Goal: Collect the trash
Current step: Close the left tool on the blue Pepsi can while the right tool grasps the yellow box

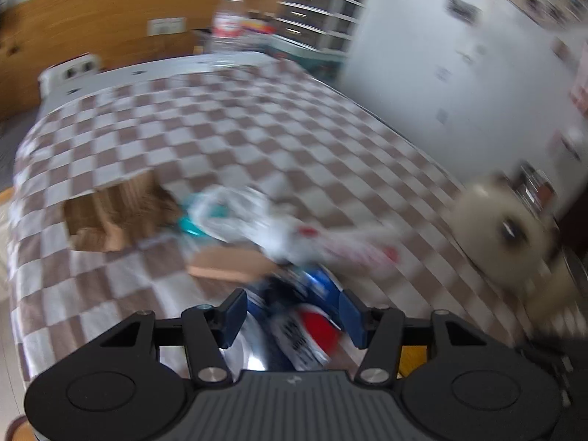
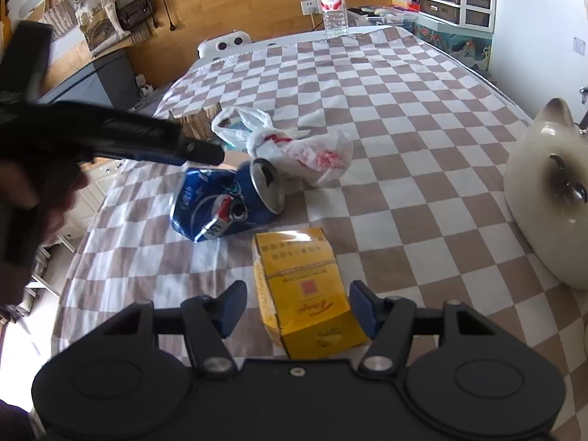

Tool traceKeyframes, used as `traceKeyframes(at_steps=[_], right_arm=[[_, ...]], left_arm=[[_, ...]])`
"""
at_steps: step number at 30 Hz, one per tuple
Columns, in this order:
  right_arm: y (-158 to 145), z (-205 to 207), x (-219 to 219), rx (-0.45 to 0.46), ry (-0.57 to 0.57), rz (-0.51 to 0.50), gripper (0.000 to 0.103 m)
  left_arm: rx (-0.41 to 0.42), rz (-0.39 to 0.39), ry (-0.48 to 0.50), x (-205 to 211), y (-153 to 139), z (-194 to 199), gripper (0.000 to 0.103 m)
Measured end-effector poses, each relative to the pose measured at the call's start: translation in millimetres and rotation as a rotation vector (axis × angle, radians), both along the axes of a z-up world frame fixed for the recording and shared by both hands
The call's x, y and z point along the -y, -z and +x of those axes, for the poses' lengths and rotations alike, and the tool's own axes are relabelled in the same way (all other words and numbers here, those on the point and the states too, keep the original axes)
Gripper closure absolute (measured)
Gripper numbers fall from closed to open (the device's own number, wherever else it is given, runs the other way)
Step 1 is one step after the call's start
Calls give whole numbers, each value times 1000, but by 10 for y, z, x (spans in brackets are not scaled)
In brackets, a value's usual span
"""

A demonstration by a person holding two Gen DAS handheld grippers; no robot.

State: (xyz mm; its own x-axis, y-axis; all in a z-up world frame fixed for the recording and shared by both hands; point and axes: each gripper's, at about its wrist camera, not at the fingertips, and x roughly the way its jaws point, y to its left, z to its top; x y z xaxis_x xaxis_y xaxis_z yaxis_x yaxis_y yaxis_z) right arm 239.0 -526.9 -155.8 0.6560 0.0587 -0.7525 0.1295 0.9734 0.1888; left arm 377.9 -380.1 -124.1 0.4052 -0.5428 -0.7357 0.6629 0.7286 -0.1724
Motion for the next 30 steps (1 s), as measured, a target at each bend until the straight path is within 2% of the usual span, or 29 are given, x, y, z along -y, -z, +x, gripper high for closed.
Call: traceKeyframes(at_steps=[3,6,11,13,18,20,24,30], right_arm=[[37,42,11,2,-6,-22,40],[57,73,26,-2,-3,-30,40],[117,64,55,-21,4,-23,43],[129,53,51,-23,3,-20,43],[139,53,39,-25,4,-18,43],[148,68,27,-26,0,-16,43],[176,122,-21,-34,-18,-16,43],[239,161,-99,-60,-43,-34,45]], left_arm=[[52,68,86,87,52,-223,47],[150,162,163,173,148,-408,48],[349,343,278,321,355,-606,59],[411,402,313,379,433,-650,60],[465,498,363,488,627,-600,63],[480,496,366,495,644,-559,64],[427,449,333,456,569,-468,69],[249,289,179,222,370,-338,71]])
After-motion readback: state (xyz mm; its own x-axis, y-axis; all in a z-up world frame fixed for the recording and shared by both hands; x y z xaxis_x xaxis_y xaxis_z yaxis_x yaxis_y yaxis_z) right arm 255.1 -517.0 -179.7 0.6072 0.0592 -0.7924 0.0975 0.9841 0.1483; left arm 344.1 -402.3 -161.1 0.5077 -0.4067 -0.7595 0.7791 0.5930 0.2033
